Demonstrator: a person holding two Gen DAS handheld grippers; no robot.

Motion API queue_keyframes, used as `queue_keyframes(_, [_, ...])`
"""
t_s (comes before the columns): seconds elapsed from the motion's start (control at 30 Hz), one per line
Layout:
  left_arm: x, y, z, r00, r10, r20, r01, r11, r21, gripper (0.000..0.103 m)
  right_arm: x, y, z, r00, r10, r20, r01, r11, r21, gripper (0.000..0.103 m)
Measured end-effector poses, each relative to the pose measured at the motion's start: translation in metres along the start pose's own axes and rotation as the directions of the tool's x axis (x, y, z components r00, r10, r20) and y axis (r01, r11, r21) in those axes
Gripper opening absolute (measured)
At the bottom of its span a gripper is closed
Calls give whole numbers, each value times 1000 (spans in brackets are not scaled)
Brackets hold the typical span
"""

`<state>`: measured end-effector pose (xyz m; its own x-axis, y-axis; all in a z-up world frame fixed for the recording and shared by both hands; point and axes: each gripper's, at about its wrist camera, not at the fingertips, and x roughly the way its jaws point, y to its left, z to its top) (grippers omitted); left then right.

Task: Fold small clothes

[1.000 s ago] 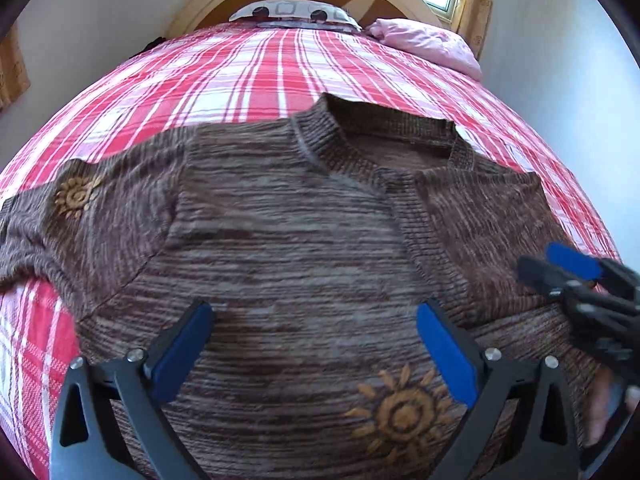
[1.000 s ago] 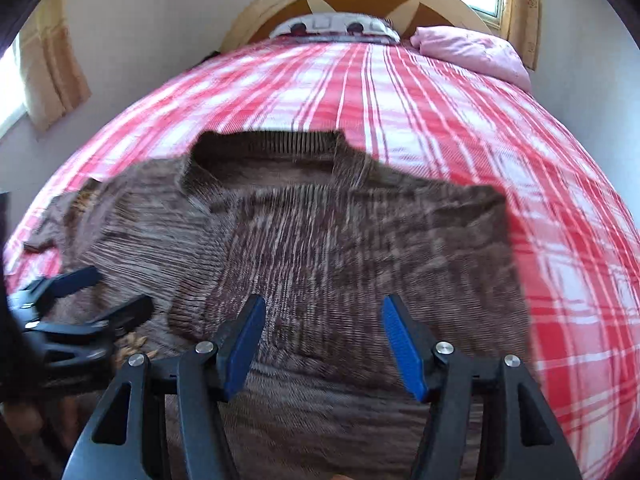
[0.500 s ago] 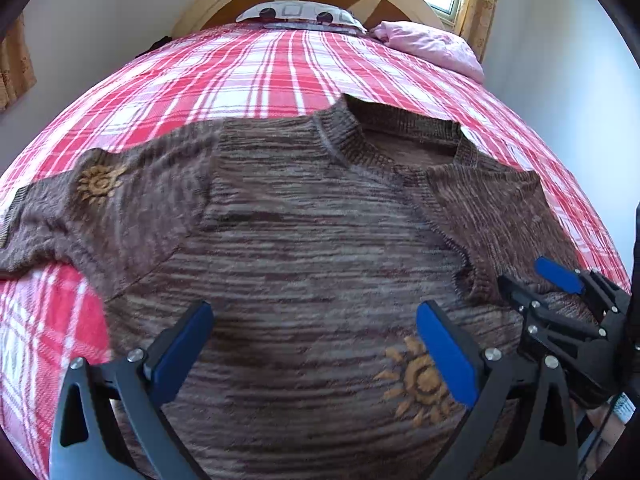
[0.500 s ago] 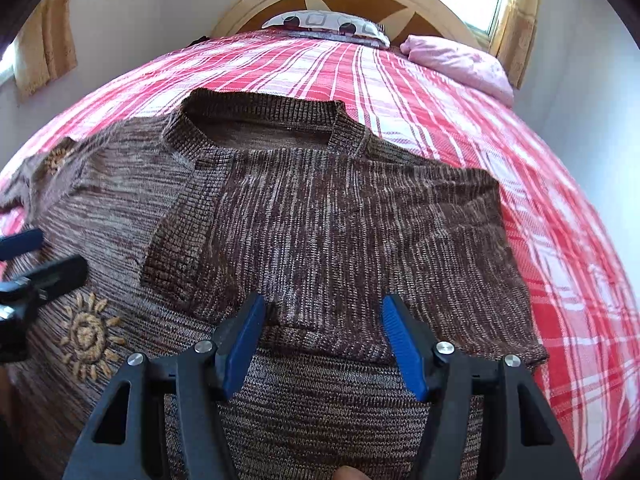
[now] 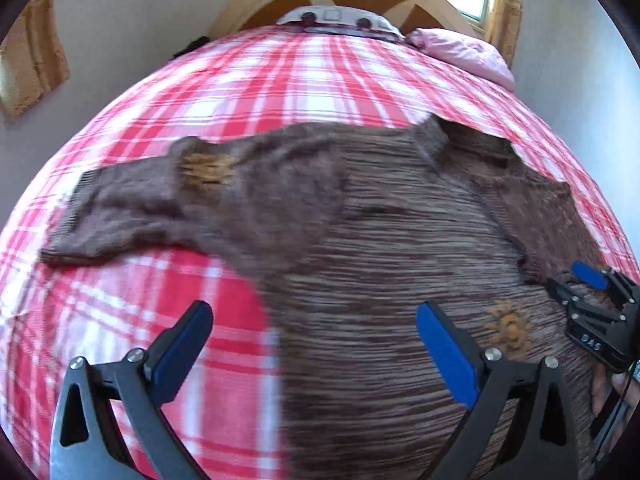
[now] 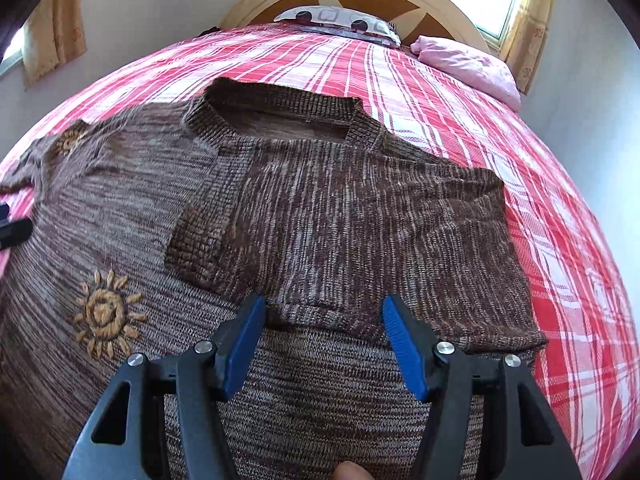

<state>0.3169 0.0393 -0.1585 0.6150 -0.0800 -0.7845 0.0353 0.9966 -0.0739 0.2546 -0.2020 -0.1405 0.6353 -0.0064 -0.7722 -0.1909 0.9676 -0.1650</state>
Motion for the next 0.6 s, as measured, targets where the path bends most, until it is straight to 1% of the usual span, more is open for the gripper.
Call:
queue_keyframes(0.1, [-4, 26, 0, 999, 40, 5, -40, 999, -11, 103, -6, 0, 3, 1000, 3, -17, -3, 1000, -8, 62])
queue_keyframes(0.2, [-10, 62, 0, 995, 93, 30, -92, 995, -39, 103, -23, 7, 2, 997, 77, 25, -77, 997, 7, 62])
queue_keyframes(0.27, [-9, 90, 2, 990, 142, 24, -140, 987, -74, 103, -30, 21, 0, 994, 99, 47, -98, 995, -24, 62])
queue_keyframes(0.33, [-9, 118, 2, 985, 173, 13, -170, 977, -126, 103, -32, 35, -3, 991, 119, 60, -116, 992, -50, 62])
queue_keyframes(0.43, [-11, 149, 1, 980, 197, 13, -191, 963, -190, 103, -31, 52, -4, 988, 146, 57, -141, 986, -83, 62])
queue_keyframes(0.5, [-12, 166, 0, 976, 216, 19, -207, 953, -224, 103, -32, 62, -5, 989, 137, 63, -128, 984, -120, 62])
queue_keyframes(0.57, [-10, 182, 0, 976, 218, 20, -205, 941, -270, 101, -33, 69, -7, 989, 125, 74, -113, 983, -145, 62])
queue_keyframes(0.6, [-8, 191, 0, 978, 210, 20, -194, 934, -299, 95, -34, 71, -9, 989, 124, 78, -111, 982, -151, 62])
